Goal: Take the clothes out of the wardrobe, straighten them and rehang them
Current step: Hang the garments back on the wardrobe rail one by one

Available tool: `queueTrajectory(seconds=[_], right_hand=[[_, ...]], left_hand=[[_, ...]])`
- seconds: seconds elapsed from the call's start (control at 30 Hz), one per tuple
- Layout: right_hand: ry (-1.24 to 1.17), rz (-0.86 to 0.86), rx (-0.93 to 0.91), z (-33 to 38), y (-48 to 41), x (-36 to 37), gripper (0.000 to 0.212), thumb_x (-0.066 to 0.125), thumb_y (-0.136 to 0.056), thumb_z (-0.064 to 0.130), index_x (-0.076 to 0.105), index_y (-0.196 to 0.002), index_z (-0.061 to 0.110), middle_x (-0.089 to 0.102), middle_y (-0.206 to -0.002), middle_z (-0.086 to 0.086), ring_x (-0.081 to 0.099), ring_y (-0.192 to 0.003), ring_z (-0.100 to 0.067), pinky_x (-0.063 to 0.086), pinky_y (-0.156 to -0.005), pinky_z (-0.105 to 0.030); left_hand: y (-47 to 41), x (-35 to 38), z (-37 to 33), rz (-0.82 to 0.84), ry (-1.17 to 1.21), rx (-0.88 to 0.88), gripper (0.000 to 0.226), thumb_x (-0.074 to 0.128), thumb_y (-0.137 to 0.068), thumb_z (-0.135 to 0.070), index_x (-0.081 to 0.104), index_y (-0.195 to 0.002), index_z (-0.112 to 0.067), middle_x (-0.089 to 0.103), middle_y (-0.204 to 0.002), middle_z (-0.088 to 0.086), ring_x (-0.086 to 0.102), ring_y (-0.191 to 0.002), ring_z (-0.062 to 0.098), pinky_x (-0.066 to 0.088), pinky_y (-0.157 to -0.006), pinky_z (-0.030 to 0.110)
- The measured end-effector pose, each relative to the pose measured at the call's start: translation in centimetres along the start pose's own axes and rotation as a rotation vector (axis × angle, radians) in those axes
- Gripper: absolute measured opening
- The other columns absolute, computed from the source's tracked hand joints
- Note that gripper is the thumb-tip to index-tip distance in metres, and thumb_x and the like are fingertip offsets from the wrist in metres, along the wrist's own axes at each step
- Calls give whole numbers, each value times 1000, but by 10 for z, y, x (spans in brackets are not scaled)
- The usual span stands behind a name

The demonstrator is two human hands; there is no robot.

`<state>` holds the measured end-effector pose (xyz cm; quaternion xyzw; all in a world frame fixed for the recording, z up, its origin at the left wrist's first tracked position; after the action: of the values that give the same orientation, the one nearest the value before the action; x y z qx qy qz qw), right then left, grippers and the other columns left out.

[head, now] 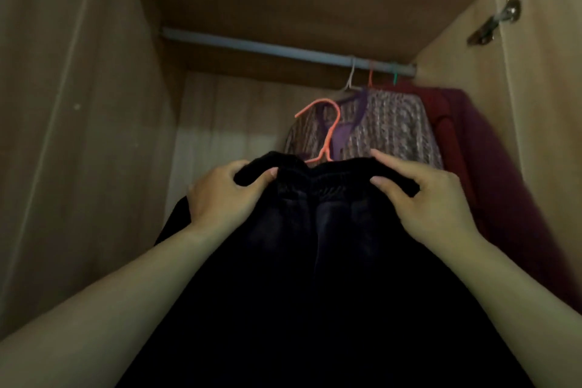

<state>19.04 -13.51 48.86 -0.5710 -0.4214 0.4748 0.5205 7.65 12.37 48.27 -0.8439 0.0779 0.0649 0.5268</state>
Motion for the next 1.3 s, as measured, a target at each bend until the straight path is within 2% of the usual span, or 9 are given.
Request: queueTrajectory(seconds=[0.1, 0.2, 0.3, 0.47, 0.63, 0.8, 1.0, 1.13, 1.3], right_hand=[[22, -20, -45, -16, -42, 33, 39, 75, -77, 19, 66, -115, 24, 68, -107, 4, 49, -96, 12, 32, -80, 5], [33, -34, -57, -35, -79, 55, 39, 76, -76, 21, 67, -113, 25, 68, -107, 4, 48, -98, 14, 31, -82, 6], [47, -82, -48, -58, -111, 73, 36, 76, -76, 25, 68, -111, 30, 69, -107, 8, 53, -96, 10, 36, -84, 0], [80, -101, -4, -111, -151, 108, 34, 73, -79, 26, 67, -111, 35, 69, -107, 11, 60, -99, -2, 43, -86, -14], [182, -181, 24, -156, -201, 137, 32, 69, -82, 31, 66, -113, 36, 68, -112, 10, 62, -105, -12, 48, -91, -27], [277, -260, 87, -173, -259, 144, 33, 65, -83, 37, 62, -116, 42, 66, -117, 4, 60, -105, -23, 51, -87, -35], [386, -314, 131, -175, -322, 136, 35, 62, -86, 30, 60, -120, 39, 63, -123, 0, 57, -110, -28, 45, -88, -32], [444, -237, 177, -178, -336, 164, 35, 61, -88, 30, 58, -122, 40, 62, -121, -3, 57, -109, -31, 47, -86, -36], [585, -131, 71, -172, -322, 220, 38, 54, -92, 32, 50, -129, 38, 51, -132, -4, 58, -104, -28, 47, -75, -35]], left_hand=[[-51, 19, 15, -21, 27, 26, 45, 44, -68, -82, 56, -71, -39, 67, -81, -12, 64, -90, 23, 49, -82, 38], [-93, 39, 22, -41, 18, 38, 32, 48, -78, -72, 51, -73, -41, 62, -81, -12, 62, -91, 25, 46, -89, 43], [-133, 63, 31, -48, 80, 61, 34, 47, -77, -74, 54, -79, -41, 60, -81, -17, 60, -85, 18, 47, -87, 40], [-184, 111, 59, -41, 138, 86, 45, 45, -81, -70, 53, -112, -38, 62, -108, -6, 59, -100, 22, 49, -87, 42], [-236, 148, 77, -71, 48, 118, 55, 34, -90, -62, 37, -140, -39, 39, -141, 6, 39, -128, 27, 34, -104, 40], [-288, 184, 48, -40, 36, 231, 53, 29, -93, -59, 32, -142, -41, 29, -150, 2, 29, -136, 27, 26, -111, 46], [-332, 205, 4, 67, 254, 398, 49, 34, -95, -53, 37, -141, -37, 28, -152, -2, 25, -139, 18, 21, -108, 31], [-338, 228, 13, 121, 229, 409, 50, 34, -95, -53, 36, -142, -36, 30, -150, -2, 27, -138, 18, 22, -108, 29], [-328, 256, 41, 156, 185, 393, 55, 34, -91, -57, 30, -143, -40, 27, -153, -2, 26, -139, 18, 24, -114, 39]])
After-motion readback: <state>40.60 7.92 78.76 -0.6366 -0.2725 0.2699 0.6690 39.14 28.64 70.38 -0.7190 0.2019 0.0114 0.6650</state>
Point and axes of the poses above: each hand's wrist, its own y-axis away from the middle knuckle, its own x-axis out of the palm, z = x × y, the point moved 8 cm from there along -y, towards the middle knuckle
